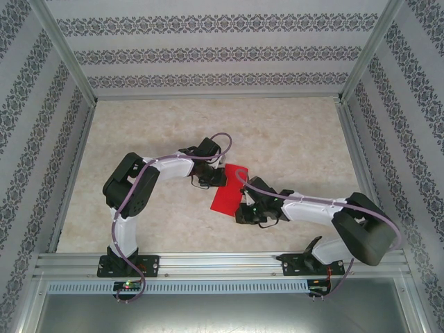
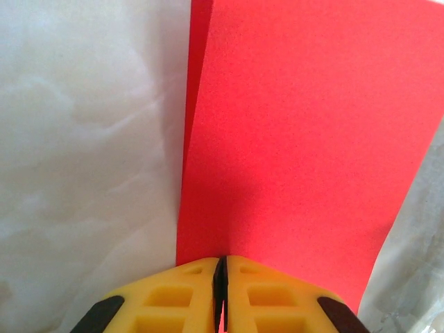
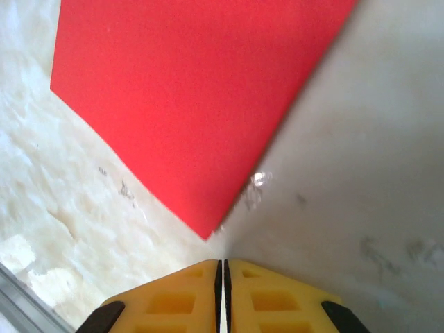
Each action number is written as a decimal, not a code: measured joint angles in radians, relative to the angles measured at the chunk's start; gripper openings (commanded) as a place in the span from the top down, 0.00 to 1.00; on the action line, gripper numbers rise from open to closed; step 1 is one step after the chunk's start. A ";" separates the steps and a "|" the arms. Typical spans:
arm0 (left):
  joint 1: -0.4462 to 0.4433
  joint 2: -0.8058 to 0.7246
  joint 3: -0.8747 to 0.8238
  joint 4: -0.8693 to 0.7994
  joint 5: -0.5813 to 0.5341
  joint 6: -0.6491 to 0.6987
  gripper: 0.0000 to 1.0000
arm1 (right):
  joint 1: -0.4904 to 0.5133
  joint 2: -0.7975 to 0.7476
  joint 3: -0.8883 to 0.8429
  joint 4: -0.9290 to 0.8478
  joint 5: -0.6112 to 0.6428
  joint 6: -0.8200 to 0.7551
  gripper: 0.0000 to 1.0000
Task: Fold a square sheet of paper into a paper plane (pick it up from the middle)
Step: Fold the square sheet of paper in half at the center of the table.
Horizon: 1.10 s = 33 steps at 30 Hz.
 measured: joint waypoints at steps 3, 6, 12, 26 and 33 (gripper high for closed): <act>0.000 0.000 0.000 -0.001 0.000 0.002 0.86 | -0.025 -0.044 0.002 -0.016 -0.009 0.016 0.88; 0.000 0.000 0.000 -0.001 0.000 0.004 0.86 | -0.074 -0.058 0.027 0.005 -0.012 0.035 0.88; 0.000 0.000 0.000 -0.002 0.000 0.007 0.86 | -0.159 0.009 0.124 0.084 -0.011 0.053 0.88; -0.002 -0.002 0.000 -0.005 -0.008 0.022 0.86 | -0.262 0.290 0.232 0.195 -0.013 0.029 0.89; -0.008 -0.002 0.007 -0.016 -0.024 0.037 0.86 | -0.288 0.325 0.228 0.233 -0.010 0.006 0.88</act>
